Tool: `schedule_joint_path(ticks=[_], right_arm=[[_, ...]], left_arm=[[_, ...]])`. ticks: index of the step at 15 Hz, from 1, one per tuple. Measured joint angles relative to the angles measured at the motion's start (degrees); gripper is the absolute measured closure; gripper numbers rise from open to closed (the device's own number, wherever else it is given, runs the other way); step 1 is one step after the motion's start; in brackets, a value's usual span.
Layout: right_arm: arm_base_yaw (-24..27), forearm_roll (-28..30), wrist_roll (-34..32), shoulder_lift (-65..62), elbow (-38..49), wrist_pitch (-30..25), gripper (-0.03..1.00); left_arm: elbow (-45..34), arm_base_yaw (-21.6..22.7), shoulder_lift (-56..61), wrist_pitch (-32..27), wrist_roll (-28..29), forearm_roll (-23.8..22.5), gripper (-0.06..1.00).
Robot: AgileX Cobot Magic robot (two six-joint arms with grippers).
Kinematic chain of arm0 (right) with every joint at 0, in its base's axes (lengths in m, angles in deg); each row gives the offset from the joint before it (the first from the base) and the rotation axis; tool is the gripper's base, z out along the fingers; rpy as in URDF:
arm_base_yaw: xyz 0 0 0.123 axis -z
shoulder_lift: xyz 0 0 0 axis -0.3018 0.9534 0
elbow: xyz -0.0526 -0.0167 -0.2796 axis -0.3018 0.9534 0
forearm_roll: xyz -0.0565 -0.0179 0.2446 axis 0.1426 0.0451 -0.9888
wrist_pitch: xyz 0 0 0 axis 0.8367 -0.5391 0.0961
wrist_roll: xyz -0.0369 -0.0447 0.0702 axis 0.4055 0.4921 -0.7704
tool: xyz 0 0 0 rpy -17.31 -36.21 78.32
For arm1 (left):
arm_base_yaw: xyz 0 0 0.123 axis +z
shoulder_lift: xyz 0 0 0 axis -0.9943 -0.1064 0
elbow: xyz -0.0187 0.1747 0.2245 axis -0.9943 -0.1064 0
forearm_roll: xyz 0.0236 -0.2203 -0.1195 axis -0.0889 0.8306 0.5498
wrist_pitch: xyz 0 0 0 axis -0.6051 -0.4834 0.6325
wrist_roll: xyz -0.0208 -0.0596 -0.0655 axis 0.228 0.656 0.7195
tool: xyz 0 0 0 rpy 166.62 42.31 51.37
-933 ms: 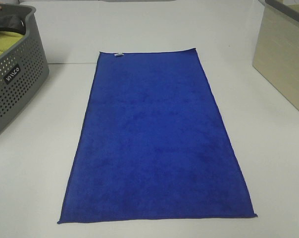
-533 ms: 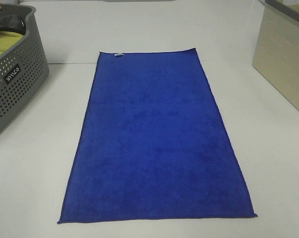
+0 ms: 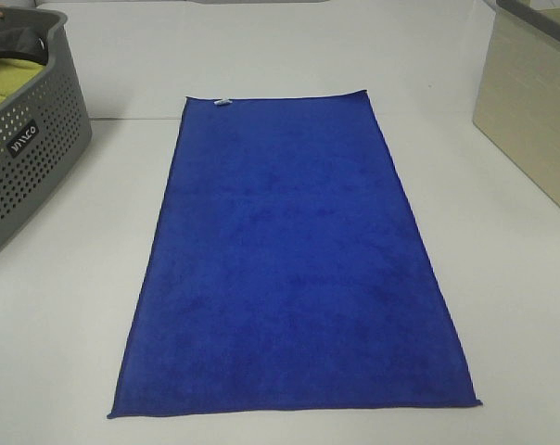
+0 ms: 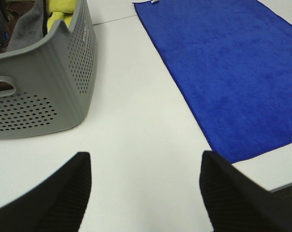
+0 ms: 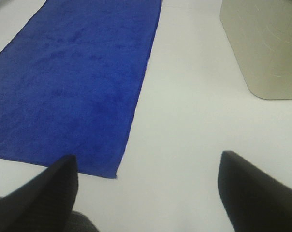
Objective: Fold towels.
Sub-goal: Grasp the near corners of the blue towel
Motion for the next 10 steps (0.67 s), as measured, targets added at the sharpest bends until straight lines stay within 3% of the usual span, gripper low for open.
schedule_joint_path(ticks=[10], right_arm=[[0.0,0.0,0.0,0.0,0.0,0.0,0.21]], left_arm=[[0.0,0.0,0.0,0.0,0.0,0.0,0.32]])
